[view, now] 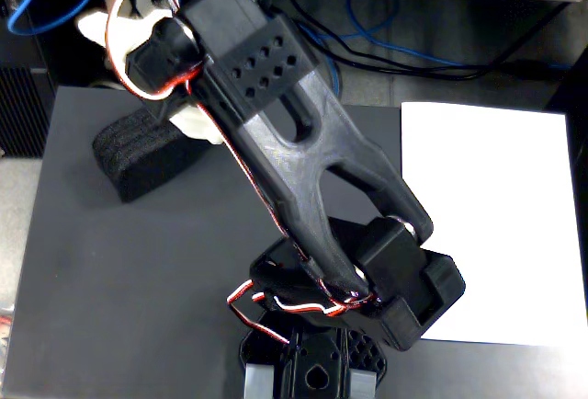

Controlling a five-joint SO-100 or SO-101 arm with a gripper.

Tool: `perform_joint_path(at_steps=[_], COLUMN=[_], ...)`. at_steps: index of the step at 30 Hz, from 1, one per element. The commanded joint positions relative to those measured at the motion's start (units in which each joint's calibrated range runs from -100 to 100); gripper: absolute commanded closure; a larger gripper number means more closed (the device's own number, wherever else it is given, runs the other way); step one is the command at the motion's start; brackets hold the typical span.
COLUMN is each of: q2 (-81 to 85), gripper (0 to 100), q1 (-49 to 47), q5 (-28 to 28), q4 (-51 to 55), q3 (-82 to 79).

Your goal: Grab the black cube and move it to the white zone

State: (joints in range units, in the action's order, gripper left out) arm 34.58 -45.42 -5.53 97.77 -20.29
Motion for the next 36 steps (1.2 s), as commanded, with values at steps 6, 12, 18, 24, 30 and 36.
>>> perform_joint_path(at_steps=[6,12,18,24,30,36], q2=[-0.02,-0.18,-4.47,-21.27,-22.36,-22.36], gripper=[49,49,49,49,49,49], q1=[-0.05,8.63,9.37,8.78,8.56,7.75], q5=[0.09,-1.12,-1.70,-1.38,-1.59,-1.80], q4=[-1.81,-1.81,-6.35,-17.33,-19.99,-29.68], q3=[3.79,3.61,-3.55,-8.08,-11.44,-23.77])
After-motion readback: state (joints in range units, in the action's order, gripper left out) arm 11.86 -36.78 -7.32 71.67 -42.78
